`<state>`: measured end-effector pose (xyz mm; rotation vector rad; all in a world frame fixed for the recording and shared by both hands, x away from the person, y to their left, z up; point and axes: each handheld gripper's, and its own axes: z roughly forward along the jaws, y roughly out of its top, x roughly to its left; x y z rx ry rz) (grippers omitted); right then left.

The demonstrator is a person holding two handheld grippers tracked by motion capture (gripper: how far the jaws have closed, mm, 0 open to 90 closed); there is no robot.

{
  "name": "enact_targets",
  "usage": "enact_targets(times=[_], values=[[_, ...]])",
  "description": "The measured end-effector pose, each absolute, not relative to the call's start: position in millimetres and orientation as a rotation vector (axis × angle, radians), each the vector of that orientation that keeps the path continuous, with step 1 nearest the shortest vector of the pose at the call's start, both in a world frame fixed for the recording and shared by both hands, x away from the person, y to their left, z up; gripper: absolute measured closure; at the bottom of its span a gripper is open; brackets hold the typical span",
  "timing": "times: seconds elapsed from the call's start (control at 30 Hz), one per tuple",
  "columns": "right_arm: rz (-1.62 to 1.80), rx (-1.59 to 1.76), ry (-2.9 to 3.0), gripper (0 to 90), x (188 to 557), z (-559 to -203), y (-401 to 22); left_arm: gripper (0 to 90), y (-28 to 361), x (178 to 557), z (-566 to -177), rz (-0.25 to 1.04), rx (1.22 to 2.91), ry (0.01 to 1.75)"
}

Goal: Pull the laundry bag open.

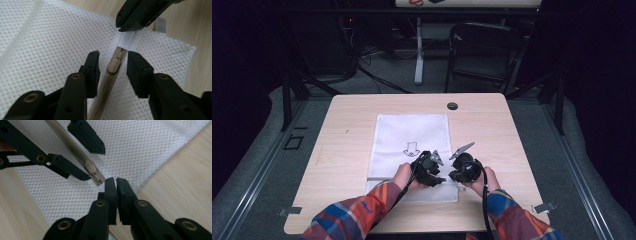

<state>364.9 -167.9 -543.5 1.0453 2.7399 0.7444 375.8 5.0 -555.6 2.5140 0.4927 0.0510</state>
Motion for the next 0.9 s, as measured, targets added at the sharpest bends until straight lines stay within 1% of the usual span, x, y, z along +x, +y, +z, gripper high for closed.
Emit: enact_targets(times=[0.1, 0.17, 0.27, 0.33, 0.4, 0.9], values=[[0.721, 1.047, 2.761, 90.0, 366.9, -549.3, -165.5, 66.2, 3.9, 375.6, -558.6, 0.060, 2.519, 0.496], [0.716, 1.040, 2.766, 90.0, 366.8, -549.2, -164.6, 71.6, 3.8, 375.5, -557.4, 0.052, 2.522, 0.482], [0.769, 1.078, 2.739, 90.0, 364.6, -554.4, -161.8, 74.4, 3.3, 375.1, -558.5, 0.058, 2.523, 0.476], [0.701, 1.032, 2.770, 90.0, 365.7, -554.0, -162.3, 76.4, 3.8, 374.6, -559.2, 0.062, 2.514, 0.473], [0.694, 1.013, 2.778, 90.0, 365.4, -553.9, -161.0, 79.3, 5.2, 374.7, -561.5, 0.023, 2.484, 0.490], [0.708, 1.013, 2.764, 90.0, 363.3, -555.2, -159.2, 81.0, 8.6, 376.8, -563.3, -0.005, 2.464, 0.511]])
